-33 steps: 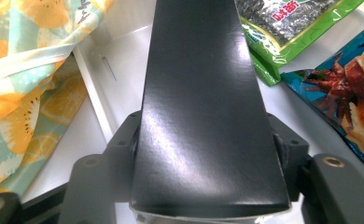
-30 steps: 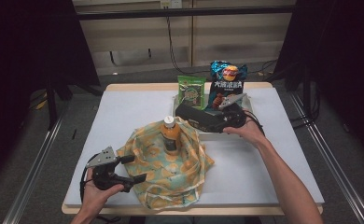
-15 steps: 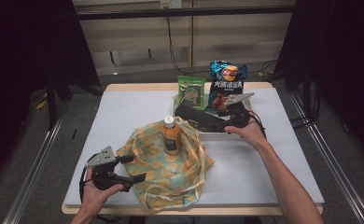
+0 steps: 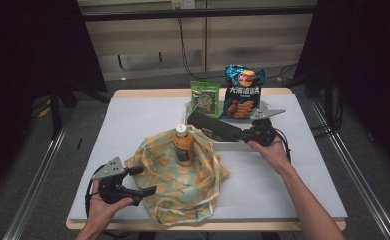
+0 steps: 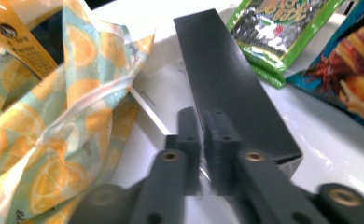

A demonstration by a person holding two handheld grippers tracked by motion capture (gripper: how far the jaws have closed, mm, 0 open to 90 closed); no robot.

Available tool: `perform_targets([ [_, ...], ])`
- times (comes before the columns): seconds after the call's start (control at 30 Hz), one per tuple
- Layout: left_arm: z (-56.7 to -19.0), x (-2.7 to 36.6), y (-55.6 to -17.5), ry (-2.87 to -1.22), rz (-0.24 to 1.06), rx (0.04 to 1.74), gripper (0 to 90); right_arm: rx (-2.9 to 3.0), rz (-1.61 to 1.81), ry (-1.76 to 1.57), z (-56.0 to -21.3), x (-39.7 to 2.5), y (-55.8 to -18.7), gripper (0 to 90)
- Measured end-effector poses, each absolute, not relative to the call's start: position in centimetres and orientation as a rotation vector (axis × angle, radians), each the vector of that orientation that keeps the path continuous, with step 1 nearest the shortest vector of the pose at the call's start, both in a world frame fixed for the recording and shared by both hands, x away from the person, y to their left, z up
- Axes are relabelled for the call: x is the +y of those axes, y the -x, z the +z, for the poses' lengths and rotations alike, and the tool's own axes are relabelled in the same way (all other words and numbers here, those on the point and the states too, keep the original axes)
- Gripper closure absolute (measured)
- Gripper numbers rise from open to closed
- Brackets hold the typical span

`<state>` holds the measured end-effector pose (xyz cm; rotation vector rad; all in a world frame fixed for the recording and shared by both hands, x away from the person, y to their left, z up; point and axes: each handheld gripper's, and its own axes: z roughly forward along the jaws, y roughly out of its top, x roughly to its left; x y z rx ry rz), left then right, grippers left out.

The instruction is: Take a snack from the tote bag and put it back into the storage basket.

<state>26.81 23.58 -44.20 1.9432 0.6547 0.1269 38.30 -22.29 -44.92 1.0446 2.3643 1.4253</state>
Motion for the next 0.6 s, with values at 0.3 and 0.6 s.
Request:
perform_targets([
  [0.3, -43.9, 23.5, -26.5, -1.942, 0.135, 0.633, 11.4, 2.373, 1.38, -1.038, -45.5, -21.3, -38.0, 90.0],
  [0.6, -43.6, 23.5, -26.2, -1.947, 0.157, 0.629, 11.7, 2.351, 1.341, -1.05, -45.7, -21.6, -37.7, 90.0],
])
